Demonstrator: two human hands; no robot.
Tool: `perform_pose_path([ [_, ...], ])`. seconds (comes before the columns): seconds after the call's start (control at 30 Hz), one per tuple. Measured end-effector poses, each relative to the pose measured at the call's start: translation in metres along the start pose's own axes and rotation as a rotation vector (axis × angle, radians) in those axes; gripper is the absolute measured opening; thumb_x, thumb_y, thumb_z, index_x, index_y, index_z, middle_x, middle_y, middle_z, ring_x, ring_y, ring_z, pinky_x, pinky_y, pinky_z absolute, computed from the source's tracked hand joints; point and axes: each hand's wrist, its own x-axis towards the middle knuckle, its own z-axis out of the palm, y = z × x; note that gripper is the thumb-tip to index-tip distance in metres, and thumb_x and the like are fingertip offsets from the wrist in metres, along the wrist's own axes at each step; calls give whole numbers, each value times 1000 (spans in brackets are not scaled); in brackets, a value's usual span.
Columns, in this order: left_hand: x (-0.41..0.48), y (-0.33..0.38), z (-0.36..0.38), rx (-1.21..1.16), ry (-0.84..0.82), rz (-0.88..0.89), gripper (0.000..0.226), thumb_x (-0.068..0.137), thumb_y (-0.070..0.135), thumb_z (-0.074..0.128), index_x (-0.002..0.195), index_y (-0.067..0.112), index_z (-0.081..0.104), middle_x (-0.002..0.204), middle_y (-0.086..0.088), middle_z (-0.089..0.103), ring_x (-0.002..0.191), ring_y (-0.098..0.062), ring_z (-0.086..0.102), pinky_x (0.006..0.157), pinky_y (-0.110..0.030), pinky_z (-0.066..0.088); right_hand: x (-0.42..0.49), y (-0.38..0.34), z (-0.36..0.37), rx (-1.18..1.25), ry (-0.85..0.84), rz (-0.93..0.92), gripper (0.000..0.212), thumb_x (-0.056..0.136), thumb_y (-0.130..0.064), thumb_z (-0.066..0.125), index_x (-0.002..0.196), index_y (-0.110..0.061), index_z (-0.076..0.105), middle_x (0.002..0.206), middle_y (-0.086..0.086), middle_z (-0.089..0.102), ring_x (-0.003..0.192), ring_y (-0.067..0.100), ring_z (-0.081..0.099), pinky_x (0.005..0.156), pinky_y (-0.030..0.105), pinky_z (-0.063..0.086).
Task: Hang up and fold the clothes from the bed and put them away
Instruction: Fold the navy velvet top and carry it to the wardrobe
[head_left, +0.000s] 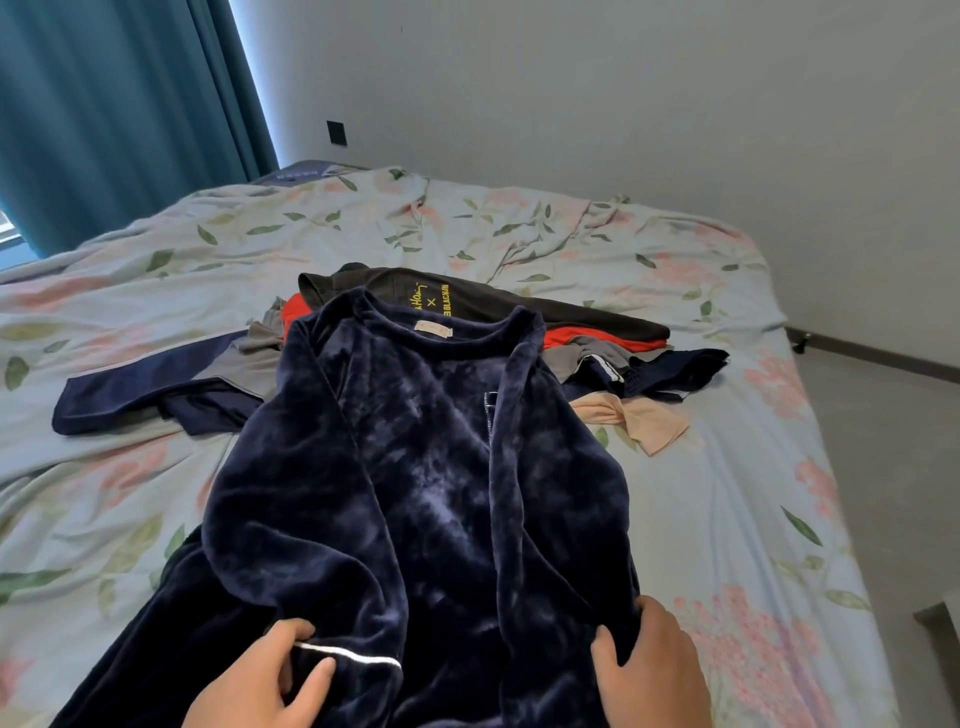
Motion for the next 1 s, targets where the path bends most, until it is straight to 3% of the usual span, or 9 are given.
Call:
perform_pose_path([
  [0.8, -2, -6, 6, -17, 30, 18, 35, 65, 46, 84, 89, 46, 59, 53, 17, 53, 63, 9, 59, 48, -15, 41, -3, -1, -1, 23, 9, 5, 37, 87, -45, 61, 118, -25, 54, 104, -7, 58, 97, 16, 59, 81, 32, 53],
  [1.0, -2, -3, 6, -11, 38, 29, 34, 70, 50, 79, 89, 51, 51, 57, 16, 54, 63, 7, 59, 52, -14, 41, -5, -1, -3, 36, 14, 6, 38, 87, -44, 61, 119, -24, 55, 104, -6, 58, 97, 17, 58, 81, 33, 53],
])
